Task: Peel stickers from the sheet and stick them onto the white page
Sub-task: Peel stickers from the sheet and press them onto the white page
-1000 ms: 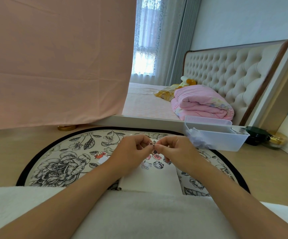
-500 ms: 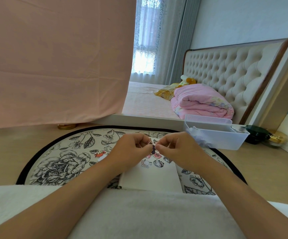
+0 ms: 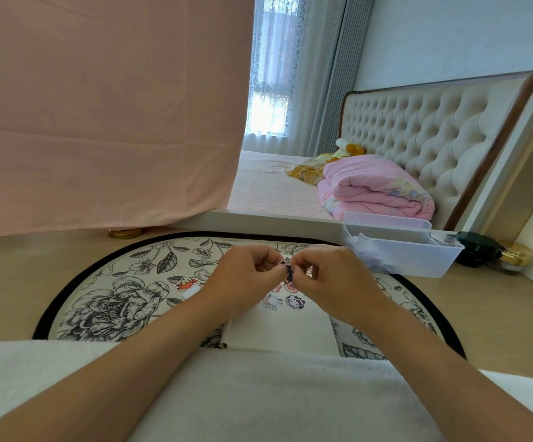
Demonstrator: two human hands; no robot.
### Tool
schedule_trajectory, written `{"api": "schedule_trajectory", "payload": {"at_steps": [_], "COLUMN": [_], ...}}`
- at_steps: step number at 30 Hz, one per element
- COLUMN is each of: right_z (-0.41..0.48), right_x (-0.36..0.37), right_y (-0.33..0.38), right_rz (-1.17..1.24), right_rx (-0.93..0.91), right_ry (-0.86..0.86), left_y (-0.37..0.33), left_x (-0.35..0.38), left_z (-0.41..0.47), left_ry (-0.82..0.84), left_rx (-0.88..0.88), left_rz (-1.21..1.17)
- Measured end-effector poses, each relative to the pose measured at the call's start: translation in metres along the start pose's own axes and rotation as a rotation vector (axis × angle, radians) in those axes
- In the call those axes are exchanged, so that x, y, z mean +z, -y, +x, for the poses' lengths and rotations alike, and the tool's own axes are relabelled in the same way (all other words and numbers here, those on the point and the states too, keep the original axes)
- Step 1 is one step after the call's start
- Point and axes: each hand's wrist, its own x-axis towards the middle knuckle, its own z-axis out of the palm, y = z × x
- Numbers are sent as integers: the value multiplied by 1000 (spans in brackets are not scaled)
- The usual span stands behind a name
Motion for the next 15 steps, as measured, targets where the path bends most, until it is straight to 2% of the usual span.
{"api": "schedule_trajectory", "payload": {"at_steps": [3,6,9,11,15], "right_z": [-1,0,1,2,3], "right_x": [1,1,1,1,2], "right_y": [1,3,6,7,6], "right_rz": [-25,138,366,422,412], "right_rx": [12,130,291,337,337], "right_ry": [-6,30,45,29,-4], "left_y": [1,5,5,3,1], "left_x": [1,1,0,0,6], "left_z": [1,1,-1,-2,-3], "left_ry": [-13,-56,-195,-246,-194], "left_rx": [-8,3,121,194,137], "left_rz": [10,36,237,351,289]}}
